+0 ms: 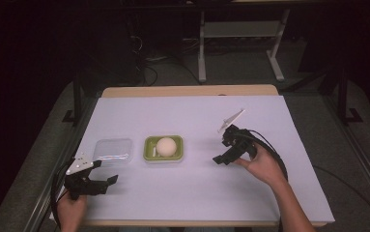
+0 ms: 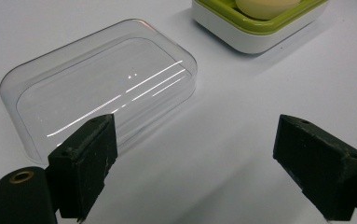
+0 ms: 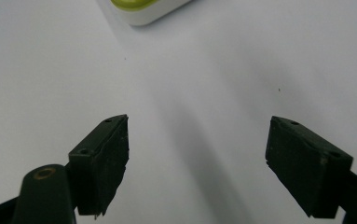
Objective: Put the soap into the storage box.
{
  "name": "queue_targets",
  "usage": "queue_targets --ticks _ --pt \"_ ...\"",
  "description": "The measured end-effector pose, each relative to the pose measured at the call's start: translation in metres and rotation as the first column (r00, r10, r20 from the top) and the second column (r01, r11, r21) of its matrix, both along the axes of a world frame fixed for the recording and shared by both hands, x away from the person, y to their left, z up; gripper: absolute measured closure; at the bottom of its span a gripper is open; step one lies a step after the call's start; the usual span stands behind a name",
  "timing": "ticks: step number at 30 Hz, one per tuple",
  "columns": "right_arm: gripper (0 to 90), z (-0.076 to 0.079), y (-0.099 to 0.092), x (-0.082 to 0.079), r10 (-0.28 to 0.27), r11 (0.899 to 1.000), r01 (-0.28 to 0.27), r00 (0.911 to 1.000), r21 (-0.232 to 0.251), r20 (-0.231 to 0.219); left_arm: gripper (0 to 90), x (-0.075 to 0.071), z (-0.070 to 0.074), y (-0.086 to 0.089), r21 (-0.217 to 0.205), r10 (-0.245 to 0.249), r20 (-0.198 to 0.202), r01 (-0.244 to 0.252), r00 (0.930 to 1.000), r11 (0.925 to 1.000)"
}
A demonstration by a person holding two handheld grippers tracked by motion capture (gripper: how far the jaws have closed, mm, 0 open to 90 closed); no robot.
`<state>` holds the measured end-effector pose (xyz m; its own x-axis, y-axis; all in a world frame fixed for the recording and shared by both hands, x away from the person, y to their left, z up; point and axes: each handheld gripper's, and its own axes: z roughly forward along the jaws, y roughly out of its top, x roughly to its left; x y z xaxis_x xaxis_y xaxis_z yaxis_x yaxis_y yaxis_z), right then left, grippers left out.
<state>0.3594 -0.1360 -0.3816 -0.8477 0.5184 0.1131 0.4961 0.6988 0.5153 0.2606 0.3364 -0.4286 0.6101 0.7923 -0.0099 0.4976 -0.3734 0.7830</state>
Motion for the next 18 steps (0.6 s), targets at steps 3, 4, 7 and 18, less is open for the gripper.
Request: queue_targets --ticks 3,4,7,18 --pt "20.8 -0.004 -0.007 -0.004 -0.011 1.000 0.011 0.9999 -0.002 -0.001 12.9 0.000 0.000 -0.001 -0.006 -0.001 0.006 0.001 1.0000 1.0000" --pt "20.9 -0.005 -0.009 -0.005 -0.019 1.000 0.019 0.9998 0.004 -0.006 12.9 0.001 0.000 -0.001 -0.004 -0.001 0.004 0.001 1.0000 1.0000" --pt "20.8 -0.010 -0.016 -0.012 -0.031 0.999 0.031 0.9995 0.013 -0.006 12.9 0.001 -0.001 -0.002 -0.005 -0.003 0.003 0.003 1.0000 1.0000" --pt "21.1 -0.021 -0.034 -0.028 -0.053 0.998 0.053 0.9986 0.029 -0.008 12.9 0.001 -0.001 -0.003 0.014 -0.016 0.002 0.016 0.9999 0.9998"
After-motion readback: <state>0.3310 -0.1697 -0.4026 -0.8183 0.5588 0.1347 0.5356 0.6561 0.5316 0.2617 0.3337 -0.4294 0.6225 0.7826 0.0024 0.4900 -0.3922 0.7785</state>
